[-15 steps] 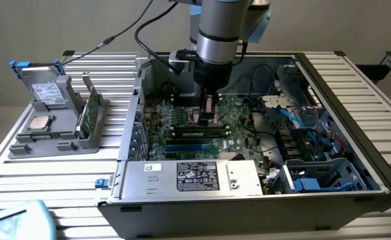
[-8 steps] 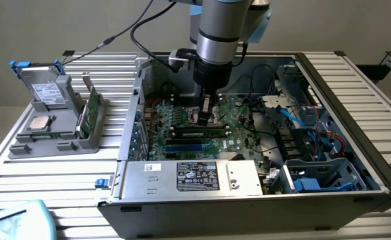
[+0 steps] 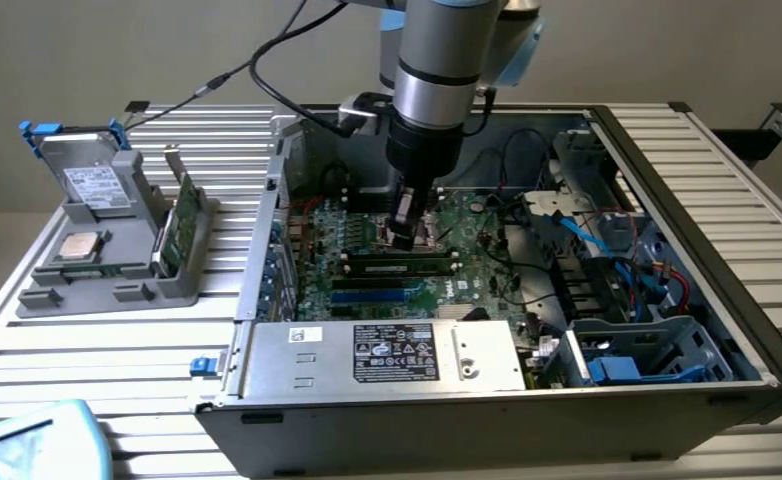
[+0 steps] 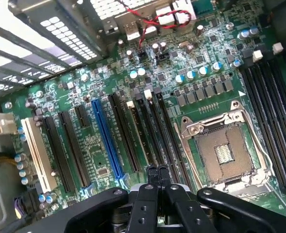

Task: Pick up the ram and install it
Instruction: 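Press down the ram until it locks into place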

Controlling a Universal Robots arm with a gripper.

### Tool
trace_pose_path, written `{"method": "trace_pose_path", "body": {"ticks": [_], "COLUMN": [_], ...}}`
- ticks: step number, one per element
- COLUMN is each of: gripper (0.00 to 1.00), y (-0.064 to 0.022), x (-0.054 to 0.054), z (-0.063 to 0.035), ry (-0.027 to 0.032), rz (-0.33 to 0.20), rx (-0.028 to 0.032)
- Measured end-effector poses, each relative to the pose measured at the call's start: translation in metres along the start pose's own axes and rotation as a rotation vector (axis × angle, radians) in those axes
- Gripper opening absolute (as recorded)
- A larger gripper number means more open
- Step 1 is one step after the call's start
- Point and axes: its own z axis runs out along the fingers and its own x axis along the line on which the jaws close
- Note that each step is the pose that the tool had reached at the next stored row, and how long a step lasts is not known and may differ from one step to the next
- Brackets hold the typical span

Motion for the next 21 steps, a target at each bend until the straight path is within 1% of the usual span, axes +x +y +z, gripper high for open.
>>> {"method": "trace_pose_path", "body": {"ticks": [21], "gripper": [0.11], "y": [0.0], "x": [0.0], "z": [0.0], "ry": [-0.0271], "rz": [0.359], "rx": [-0.0312]}}
